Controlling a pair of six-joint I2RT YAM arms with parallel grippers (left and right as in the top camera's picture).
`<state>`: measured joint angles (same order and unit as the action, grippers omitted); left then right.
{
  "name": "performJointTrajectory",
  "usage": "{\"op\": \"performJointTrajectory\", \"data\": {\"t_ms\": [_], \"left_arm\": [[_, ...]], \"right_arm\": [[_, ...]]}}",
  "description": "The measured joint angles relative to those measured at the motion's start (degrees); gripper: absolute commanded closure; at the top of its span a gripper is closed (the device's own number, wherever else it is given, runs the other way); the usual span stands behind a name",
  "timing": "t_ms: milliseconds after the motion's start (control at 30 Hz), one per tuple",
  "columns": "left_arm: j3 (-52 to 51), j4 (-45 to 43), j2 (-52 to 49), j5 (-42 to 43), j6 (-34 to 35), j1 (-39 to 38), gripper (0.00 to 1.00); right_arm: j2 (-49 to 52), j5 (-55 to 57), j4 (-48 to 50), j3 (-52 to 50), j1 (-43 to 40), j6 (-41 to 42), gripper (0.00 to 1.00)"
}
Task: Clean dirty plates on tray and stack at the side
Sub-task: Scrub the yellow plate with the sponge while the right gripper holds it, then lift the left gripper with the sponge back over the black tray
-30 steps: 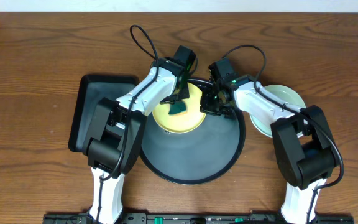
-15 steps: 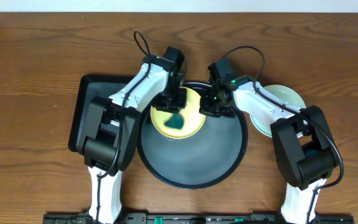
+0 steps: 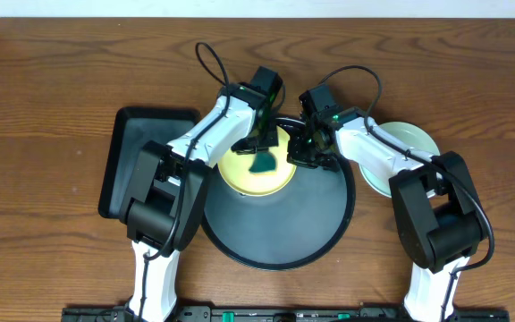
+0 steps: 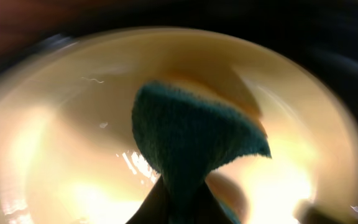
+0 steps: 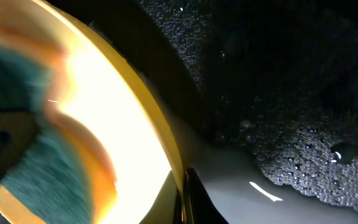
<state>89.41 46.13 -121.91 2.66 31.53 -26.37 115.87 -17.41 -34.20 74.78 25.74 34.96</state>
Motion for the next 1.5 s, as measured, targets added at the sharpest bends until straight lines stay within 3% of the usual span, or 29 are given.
{"op": "performJointTrajectory", "data": {"t_ms": [133,267,500,700,800,1067,1233,1500], "left_arm": [[0.17,3.63,0.02,-5.81,4.63,0.11,0.93],[0.26,5.11,0.02,-3.72,1.16,0.57,0.93],[0.22,6.84,-0.04,15.13,-15.19,3.45,0.93],[-0.50,4.20,-0.72,25.62,-19.85,2.25,0.93],[-0.79,1.31,-0.72,23.82,-18.14,1.99,0.92],[0.37,-2.86,-0.15,6.05,-6.29,0.00,0.93],[4.33,4.74,-0.22,-2.71,-4.35,1.27,0.92],[9.68,16.63,4.90,-6.54,-4.50,3.32,0.93]], "right_arm": [[0.02,-0.17,0.42,0.00,0.00,0.00,0.99],[0.02,-0.57,0.46,0.00,0.07,0.00,0.99],[0.02,-0.59,-0.09,0.00,0.07,0.00,0.99],[0.02,-0.57,-0.42,0.00,0.04,0.00,0.99],[0.02,-0.57,-0.42,0.02,0.04,0.00,0.99],[0.02,-0.35,0.17,0.00,0.04,0.00,0.99],[0.02,-0.33,0.15,0.00,0.04,0.00,0.99],[0.02,-0.31,0.11,0.00,0.04,0.00,0.99]]}}
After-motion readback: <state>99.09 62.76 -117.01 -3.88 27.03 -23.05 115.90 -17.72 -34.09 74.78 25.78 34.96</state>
